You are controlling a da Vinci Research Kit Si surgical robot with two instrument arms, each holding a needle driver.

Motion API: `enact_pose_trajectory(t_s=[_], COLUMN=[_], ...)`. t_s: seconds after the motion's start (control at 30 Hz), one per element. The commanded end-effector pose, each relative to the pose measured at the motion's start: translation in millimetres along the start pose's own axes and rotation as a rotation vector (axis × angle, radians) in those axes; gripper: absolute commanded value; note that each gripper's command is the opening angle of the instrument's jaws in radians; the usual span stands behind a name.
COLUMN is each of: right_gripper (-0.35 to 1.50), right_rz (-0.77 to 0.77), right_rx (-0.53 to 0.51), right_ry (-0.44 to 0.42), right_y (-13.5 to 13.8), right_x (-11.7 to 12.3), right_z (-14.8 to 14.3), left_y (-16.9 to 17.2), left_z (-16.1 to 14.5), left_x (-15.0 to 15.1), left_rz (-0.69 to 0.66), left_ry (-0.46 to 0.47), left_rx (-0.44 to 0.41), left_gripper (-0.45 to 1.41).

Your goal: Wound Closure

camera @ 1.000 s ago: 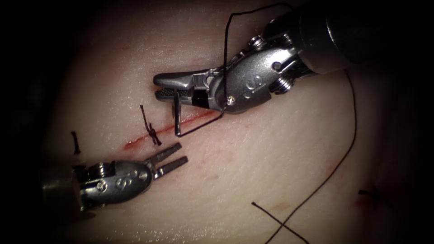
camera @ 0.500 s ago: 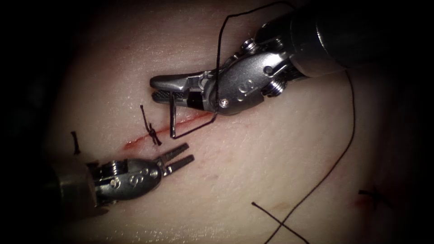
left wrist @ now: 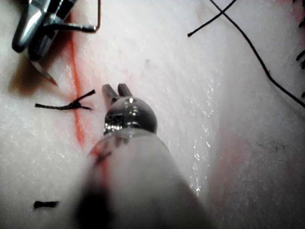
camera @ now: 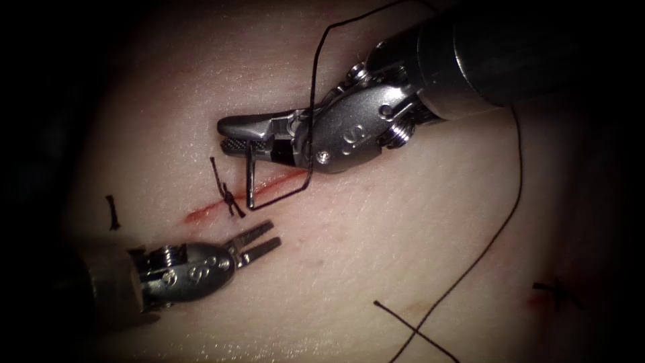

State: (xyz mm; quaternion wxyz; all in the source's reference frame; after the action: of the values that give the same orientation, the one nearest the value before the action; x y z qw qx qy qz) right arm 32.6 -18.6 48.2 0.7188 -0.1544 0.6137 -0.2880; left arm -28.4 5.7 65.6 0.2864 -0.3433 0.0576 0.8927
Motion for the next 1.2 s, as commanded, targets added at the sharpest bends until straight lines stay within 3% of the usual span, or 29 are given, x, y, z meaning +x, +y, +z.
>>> enact_pose_trajectory(t_s=[0.03, 0.47, 0.53, 0.7, 0.93, 1.2], right_gripper=[-0.35, -0.35, -0.35, -0.35, -0.35, -0.35], right_rz=[0.000, -0.083, -0.224, -0.377, -0.420, -0.402], right_rx=[0.004, -0.013, -0.007, 0.047, 0.062, 0.053], right_ry=[0.003, -0.010, -0.022, -0.101, -0.106, -0.104], right_y=[-0.6, -1.3, -2.8, -5.6, -9.8, -13.0], right_x=[0.0, -0.2, -0.1, -0.3, -1.8, -1.1], right_z=[0.8, 0.9, 1.4, 2.3, 1.6, 1.4], left_y=[0.9, 1.1, 1.1, 0.8, 0.9, 1.0], left_z=[0.5, 0.2, -0.1, -1.0, -2.2, -2.8], left_x=[-0.3, -0.6, -0.7, -0.9, -1.2, -1.7], left_rz=[-0.002, 0.000, 0.000, 0.001, 0.001, 0.003], left_ry=[-0.003, -0.002, -0.002, -0.002, -0.007, -0.010], left_rx=[-0.002, -0.004, -0.005, -0.012, -0.011, -0.008], left_gripper=[0.15, 0.15, 0.15, 0.15, 0.14, 0.05])
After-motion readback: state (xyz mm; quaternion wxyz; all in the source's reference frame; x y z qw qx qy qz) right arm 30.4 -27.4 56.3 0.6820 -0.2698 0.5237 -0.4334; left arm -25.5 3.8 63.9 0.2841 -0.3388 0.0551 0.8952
